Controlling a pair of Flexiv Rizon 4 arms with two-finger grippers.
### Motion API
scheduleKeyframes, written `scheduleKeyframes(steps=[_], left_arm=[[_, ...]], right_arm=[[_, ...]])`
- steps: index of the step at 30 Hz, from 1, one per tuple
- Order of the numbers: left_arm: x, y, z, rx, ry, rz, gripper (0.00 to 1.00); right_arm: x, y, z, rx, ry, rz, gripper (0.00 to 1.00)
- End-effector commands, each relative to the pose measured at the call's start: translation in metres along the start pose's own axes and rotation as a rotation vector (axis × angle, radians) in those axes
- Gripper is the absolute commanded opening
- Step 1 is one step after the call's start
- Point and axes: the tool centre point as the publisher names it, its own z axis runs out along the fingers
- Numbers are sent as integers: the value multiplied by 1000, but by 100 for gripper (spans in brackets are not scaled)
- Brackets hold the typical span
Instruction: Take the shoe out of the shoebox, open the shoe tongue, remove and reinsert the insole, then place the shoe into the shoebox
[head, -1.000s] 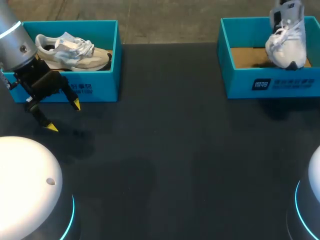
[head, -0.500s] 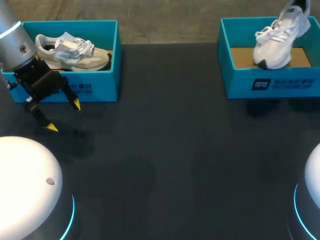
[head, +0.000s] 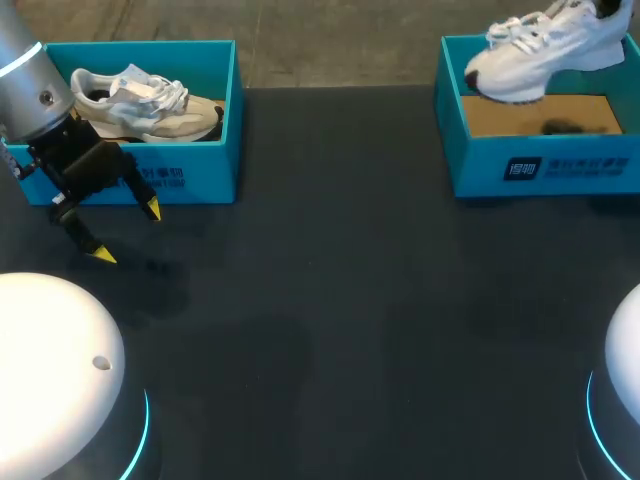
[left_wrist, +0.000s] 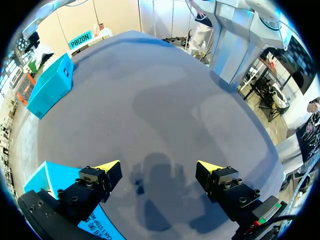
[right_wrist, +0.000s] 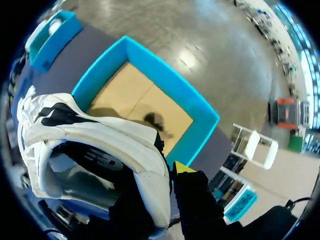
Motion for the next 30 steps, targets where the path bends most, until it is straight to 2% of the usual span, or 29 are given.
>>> scheduleKeyframes(steps=[1,3,6,12,22,26,30], left_arm=[[0,0,0,-2,2,0,100],[0,0,0,-2,2,0,100],[0,0,0,-2,2,0,100],[0,0,0,-2,2,0,100],[0,0,0,-2,2,0,100],[0,0,0,-2,2,0,100],[0,0,0,-2,2,0,100]], right_arm=[[-7,9,-3,63,70,196,0],[-11,9,-1,51,103,244,0],[-24,-2,10,34,155,353,0],[-36,-26,27,26,165,423,0],[-16,-40,50,15,104,335,0],[-12,-47,59,14,95,325,0],[-12,-47,59,14,95,325,0]])
